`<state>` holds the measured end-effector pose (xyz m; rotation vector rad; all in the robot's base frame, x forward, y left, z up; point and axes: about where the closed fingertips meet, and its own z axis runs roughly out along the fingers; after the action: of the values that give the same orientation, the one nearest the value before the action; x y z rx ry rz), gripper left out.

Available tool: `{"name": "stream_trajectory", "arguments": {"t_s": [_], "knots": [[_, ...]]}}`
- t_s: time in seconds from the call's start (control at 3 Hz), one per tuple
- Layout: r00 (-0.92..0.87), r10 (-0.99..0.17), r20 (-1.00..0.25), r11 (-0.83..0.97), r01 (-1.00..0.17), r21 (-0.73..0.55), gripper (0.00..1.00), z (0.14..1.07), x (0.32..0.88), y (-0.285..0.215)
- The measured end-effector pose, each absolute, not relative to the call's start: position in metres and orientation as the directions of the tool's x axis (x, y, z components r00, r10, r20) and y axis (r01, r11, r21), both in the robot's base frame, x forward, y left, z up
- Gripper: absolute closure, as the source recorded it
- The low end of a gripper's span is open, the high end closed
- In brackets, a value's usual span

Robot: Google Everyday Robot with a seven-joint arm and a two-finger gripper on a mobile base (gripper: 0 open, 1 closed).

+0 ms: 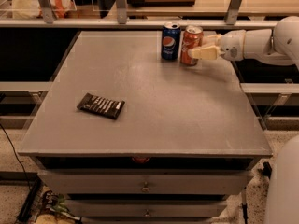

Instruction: Move coke can near pepsi can

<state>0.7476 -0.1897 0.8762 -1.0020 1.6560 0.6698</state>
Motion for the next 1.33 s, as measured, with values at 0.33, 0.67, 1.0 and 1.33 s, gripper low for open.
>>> {"name": "stream_trajectory", "arguments": {"t_s": [0.33, 0.67, 1.0, 1.33], "knots": [[-0.113, -0.274, -0.955, 0.488, -0.872, -0.037, 0.84, 0.8721, 0.7517, -0.1864], [-0.116, -0.266, -0.957, 0.483, -0.875, -0.028, 0.61, 0.8697, 0.7546, -0.1846], [-0.117, -0.263, -0.958, 0.478, -0.878, -0.024, 0.37, 0.8692, 0.7562, -0.1834], [-0.119, -0.262, -0.958, 0.473, -0.881, -0.020, 0.13, 0.8691, 0.7569, -0.1825]]}}
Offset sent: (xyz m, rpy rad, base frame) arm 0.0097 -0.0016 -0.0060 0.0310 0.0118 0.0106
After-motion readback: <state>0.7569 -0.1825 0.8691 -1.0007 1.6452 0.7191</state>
